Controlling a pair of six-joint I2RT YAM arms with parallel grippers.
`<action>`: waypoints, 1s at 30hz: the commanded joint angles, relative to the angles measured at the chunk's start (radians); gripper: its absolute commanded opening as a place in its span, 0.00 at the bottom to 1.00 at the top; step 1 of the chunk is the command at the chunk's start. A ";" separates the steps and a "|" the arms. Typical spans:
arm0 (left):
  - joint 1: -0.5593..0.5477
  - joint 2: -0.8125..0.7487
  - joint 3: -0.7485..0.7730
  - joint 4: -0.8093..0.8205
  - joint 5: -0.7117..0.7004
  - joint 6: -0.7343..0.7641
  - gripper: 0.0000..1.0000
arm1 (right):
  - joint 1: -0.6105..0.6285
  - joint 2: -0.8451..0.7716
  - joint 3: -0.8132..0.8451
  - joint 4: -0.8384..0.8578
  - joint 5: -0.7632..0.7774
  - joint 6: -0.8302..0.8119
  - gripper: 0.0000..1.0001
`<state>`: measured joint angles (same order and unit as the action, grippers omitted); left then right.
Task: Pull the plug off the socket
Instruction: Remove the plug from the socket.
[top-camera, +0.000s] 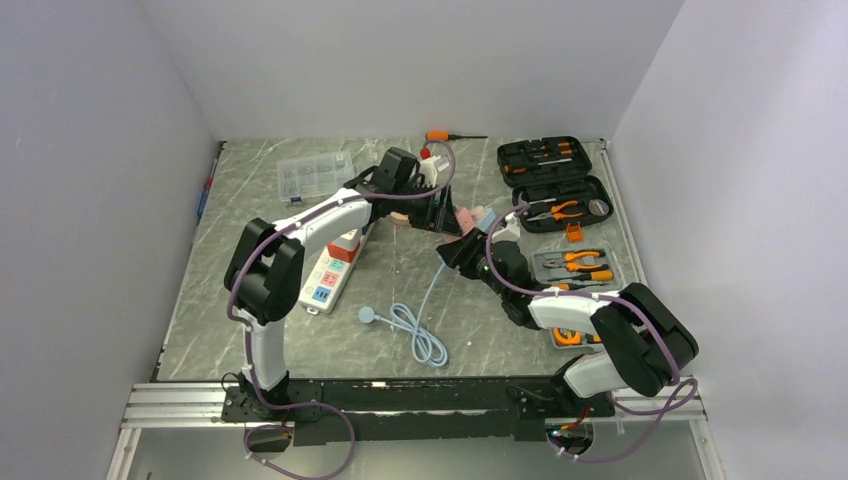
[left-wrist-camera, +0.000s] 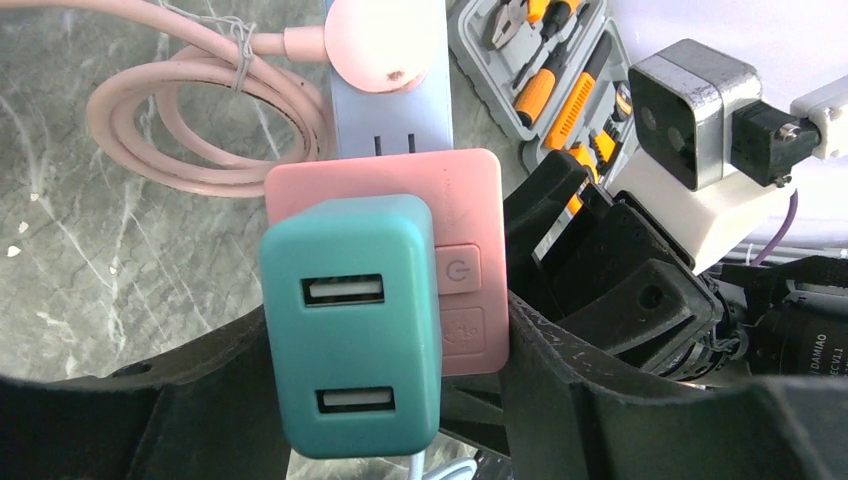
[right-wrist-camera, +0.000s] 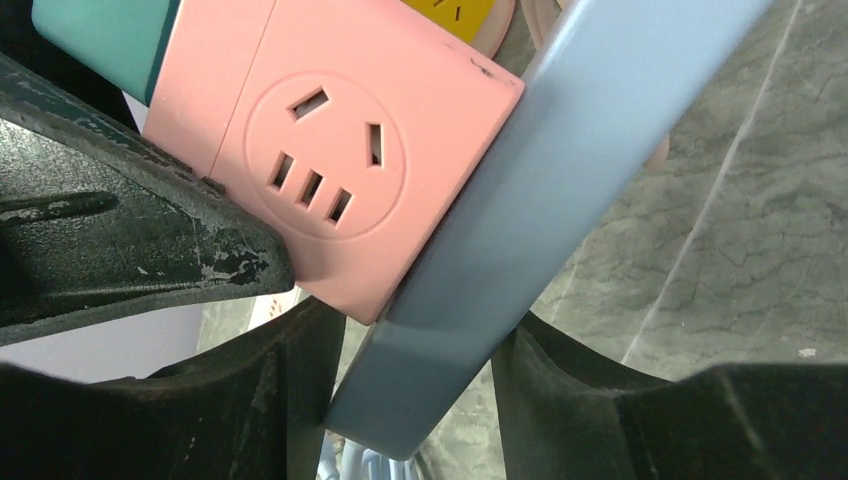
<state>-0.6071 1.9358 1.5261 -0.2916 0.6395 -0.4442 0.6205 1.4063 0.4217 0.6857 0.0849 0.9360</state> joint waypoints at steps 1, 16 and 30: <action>0.005 -0.111 0.016 0.102 0.073 -0.048 0.00 | -0.017 -0.006 0.053 0.025 0.051 0.014 0.54; 0.015 -0.150 0.037 0.041 0.033 0.015 0.00 | -0.022 -0.053 0.027 -0.212 0.190 0.117 0.00; 0.097 -0.218 0.005 0.059 0.105 0.009 0.00 | -0.036 -0.007 -0.065 -0.228 0.282 0.121 0.00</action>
<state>-0.5621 1.8465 1.5085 -0.3199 0.6468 -0.4389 0.6006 1.3869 0.3946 0.4965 0.2604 1.0710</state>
